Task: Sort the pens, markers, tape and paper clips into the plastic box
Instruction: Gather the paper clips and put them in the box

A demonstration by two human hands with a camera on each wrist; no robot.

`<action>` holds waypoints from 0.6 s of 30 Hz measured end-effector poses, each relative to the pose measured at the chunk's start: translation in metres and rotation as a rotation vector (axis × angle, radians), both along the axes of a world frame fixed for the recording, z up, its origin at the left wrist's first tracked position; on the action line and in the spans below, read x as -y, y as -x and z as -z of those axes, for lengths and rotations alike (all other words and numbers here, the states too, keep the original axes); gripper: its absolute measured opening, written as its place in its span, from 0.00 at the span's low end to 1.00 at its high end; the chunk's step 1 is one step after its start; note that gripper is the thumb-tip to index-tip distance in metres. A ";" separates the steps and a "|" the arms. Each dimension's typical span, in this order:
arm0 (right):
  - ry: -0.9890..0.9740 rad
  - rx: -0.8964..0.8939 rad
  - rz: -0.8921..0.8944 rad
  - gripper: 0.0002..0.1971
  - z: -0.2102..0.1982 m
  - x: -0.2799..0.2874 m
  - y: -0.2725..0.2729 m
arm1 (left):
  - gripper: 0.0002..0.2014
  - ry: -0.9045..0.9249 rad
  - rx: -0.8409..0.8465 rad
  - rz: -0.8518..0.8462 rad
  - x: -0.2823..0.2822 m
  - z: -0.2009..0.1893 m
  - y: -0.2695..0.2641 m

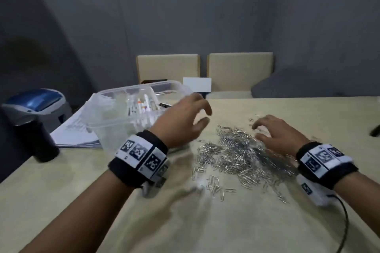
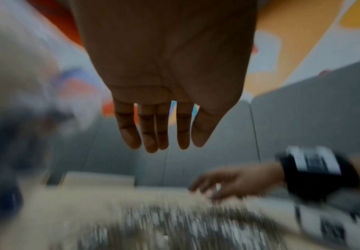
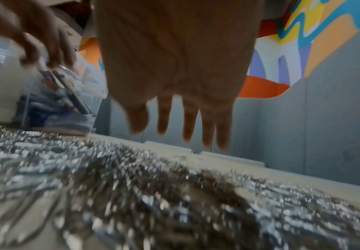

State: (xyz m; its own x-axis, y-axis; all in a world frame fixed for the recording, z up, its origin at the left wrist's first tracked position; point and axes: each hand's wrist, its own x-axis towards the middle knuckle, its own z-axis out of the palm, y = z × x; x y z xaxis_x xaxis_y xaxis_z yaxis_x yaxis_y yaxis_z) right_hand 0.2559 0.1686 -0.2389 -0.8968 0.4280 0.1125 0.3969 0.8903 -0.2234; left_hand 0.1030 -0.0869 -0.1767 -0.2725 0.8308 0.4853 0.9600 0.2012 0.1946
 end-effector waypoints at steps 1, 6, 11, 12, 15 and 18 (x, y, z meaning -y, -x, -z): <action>-0.007 0.072 0.049 0.17 0.008 -0.007 -0.011 | 0.09 0.108 0.069 0.041 -0.017 0.012 -0.011; 0.040 0.392 -0.074 0.35 0.026 -0.002 -0.015 | 0.21 0.584 0.139 -0.051 -0.081 0.078 -0.038; -0.075 0.294 -0.145 0.34 0.037 0.023 0.004 | 0.26 0.627 0.044 -0.145 -0.097 0.090 -0.034; -0.119 0.261 -0.134 0.31 0.040 0.025 0.005 | 0.25 0.610 0.053 -0.149 -0.098 0.091 -0.034; -0.233 0.170 -0.142 0.22 0.051 0.026 0.004 | 0.17 0.564 0.093 -0.135 -0.099 0.086 -0.034; -0.299 0.150 -0.144 0.19 0.050 0.028 0.002 | 0.12 0.549 0.120 -0.116 -0.097 0.084 -0.033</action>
